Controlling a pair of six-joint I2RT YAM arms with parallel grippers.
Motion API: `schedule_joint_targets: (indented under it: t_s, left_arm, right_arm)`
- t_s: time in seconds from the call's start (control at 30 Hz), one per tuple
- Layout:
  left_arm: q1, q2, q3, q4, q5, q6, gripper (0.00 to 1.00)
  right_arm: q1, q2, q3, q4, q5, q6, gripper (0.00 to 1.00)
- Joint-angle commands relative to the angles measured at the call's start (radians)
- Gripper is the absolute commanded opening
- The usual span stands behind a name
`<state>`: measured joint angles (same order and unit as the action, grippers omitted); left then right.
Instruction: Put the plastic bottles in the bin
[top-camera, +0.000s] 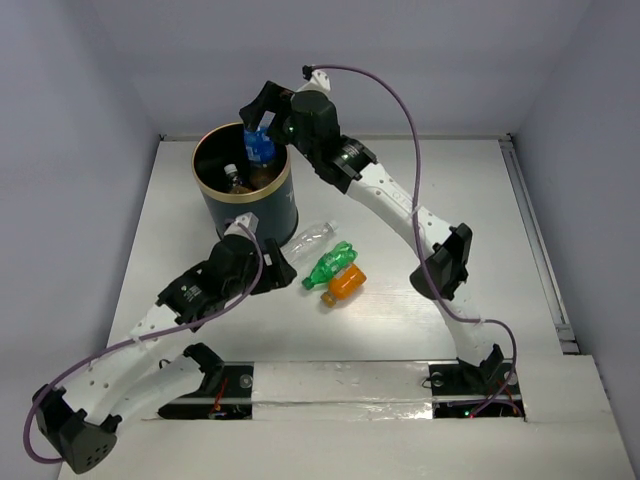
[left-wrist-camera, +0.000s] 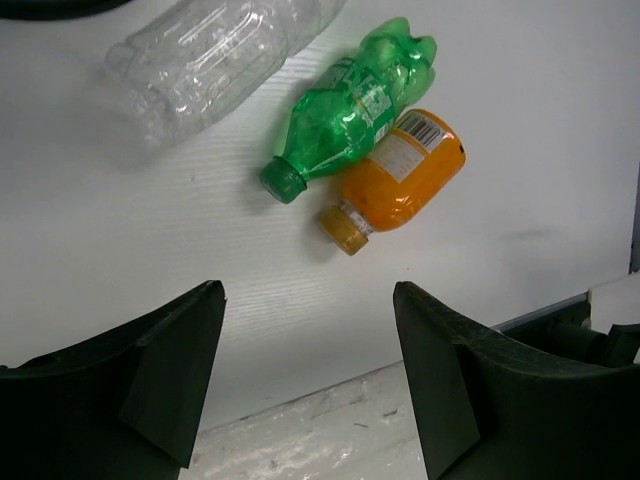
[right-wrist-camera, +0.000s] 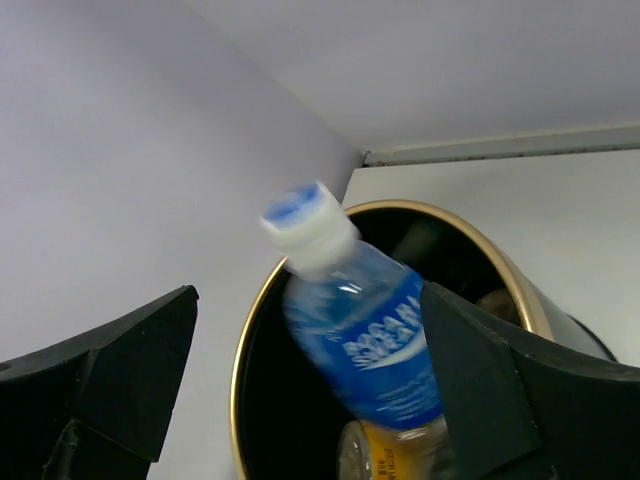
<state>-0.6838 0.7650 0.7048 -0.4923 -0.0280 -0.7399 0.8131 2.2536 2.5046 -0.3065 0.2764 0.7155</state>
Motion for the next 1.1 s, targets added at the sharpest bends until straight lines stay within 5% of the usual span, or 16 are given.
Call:
schedule_joint_targets:
  t_s: [0.0, 0.17, 0.23, 0.27, 0.3, 0.33, 0.37, 0.4, 0.47, 0.63, 0.73, 0.77, 0.9, 0.97, 1.07]
  left_arm:
    - [-0.003, 0.039, 0.100, 0.004, -0.068, 0.083, 0.66]
    - [-0.003, 0.111, 0.168, 0.037, -0.050, 0.181, 0.67]
    - [-0.003, 0.154, 0.208, 0.043, -0.052, 0.221, 0.66]
    - [-0.003, 0.167, 0.220, 0.050, -0.052, 0.235, 0.65]
    - [-0.003, 0.196, 0.240, 0.055, -0.047, 0.250, 0.63]
    - [-0.003, 0.213, 0.252, 0.064, -0.044, 0.278, 0.58]
    - [-0.003, 0.229, 0.262, 0.073, -0.033, 0.292, 0.40]
    - [-0.003, 0.262, 0.280, 0.084, -0.021, 0.307, 0.34]
    - [-0.003, 0.298, 0.298, 0.106, -0.016, 0.332, 0.18]
    - [-0.003, 0.431, 0.363, 0.133, -0.062, 0.385, 0.11]
    - [-0.003, 0.497, 0.389, 0.167, -0.052, 0.438, 0.20]
    - [-0.003, 0.513, 0.404, 0.173, -0.052, 0.448, 0.34]
    - [-0.003, 0.608, 0.447, 0.181, -0.052, 0.479, 0.56]
    - [-0.003, 0.640, 0.464, 0.178, -0.056, 0.482, 0.63]
    - [-0.003, 0.706, 0.496, 0.176, -0.081, 0.488, 0.71]
  right_arm:
    - [0.006, -0.088, 0.022, 0.027, 0.037, -0.074, 1.00]
    - [0.006, -0.133, 0.013, -0.062, 0.046, -0.094, 0.96]
    - [0.006, -0.242, -0.120, -0.025, 0.052, -0.108, 0.80]
    - [0.006, -0.291, -0.186, -0.004, 0.073, -0.116, 0.49]
    - [0.006, -0.404, -0.334, 0.022, 0.079, -0.123, 0.32]
    - [0.006, -0.463, -0.414, 0.083, 0.087, -0.135, 0.20]
    - [0.006, -0.520, -0.490, 0.104, 0.099, -0.145, 0.03]
    - [0.006, -0.570, -0.557, 0.110, 0.104, -0.145, 0.00]
    - [0.006, -0.721, -0.758, 0.099, 0.115, -0.139, 0.00]
    - [0.006, -1.018, -1.225, 0.153, 0.083, -0.022, 0.00]
    - [0.006, -1.161, -1.443, 0.144, 0.040, 0.051, 0.00]
    - [0.006, -1.219, -1.530, 0.141, 0.009, 0.079, 0.00]
    - [0.006, -1.347, -1.711, 0.142, -0.040, 0.148, 0.02]
    - [0.006, -1.384, -1.765, 0.139, -0.049, 0.171, 0.09]
    - [0.006, -1.405, -1.819, 0.121, -0.080, 0.179, 0.53]
